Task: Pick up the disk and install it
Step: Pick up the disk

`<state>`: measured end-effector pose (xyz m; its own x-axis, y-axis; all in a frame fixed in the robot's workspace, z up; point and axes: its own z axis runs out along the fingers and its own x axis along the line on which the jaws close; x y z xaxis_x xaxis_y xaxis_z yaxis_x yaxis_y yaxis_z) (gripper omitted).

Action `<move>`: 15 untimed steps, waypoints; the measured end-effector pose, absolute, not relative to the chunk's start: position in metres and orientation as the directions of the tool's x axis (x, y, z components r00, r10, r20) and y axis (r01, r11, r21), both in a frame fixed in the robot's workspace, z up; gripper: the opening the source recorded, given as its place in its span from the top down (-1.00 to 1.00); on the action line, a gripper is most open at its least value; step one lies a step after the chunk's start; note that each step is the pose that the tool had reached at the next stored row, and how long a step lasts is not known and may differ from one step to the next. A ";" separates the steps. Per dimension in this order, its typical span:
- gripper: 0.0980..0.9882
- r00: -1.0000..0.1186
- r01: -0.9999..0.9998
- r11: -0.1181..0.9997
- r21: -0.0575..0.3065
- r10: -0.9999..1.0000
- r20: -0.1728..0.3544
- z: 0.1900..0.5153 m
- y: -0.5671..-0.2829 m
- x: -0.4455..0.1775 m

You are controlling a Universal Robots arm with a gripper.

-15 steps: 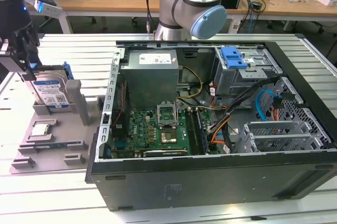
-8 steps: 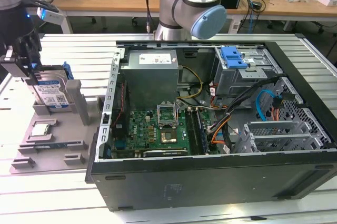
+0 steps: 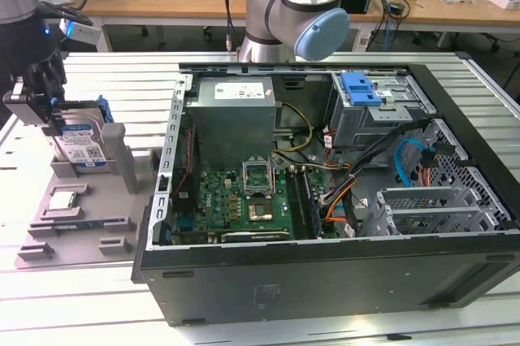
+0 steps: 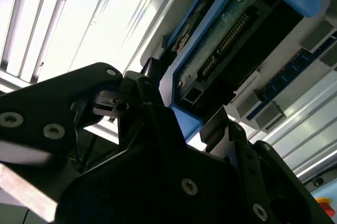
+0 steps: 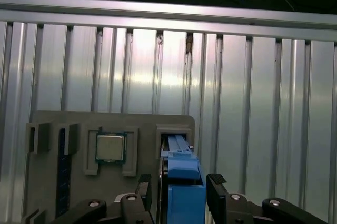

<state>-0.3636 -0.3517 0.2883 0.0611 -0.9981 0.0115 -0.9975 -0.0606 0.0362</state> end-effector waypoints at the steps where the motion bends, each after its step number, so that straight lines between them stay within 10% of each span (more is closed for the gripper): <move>1: 0.00 0.061 -0.998 -0.061 0.025 -0.998 0.012 0.288 -0.352 -0.364; 10: 0.00 0.061 -0.998 -0.061 0.004 -0.998 0.014 0.288 -0.352 -0.363; 15: 0.39 0.061 -0.998 -0.061 0.001 -0.998 0.014 0.288 -0.352 -0.363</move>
<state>-0.3635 -0.3518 0.2881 0.0609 -0.9981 0.0137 -0.9981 -0.0609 0.0014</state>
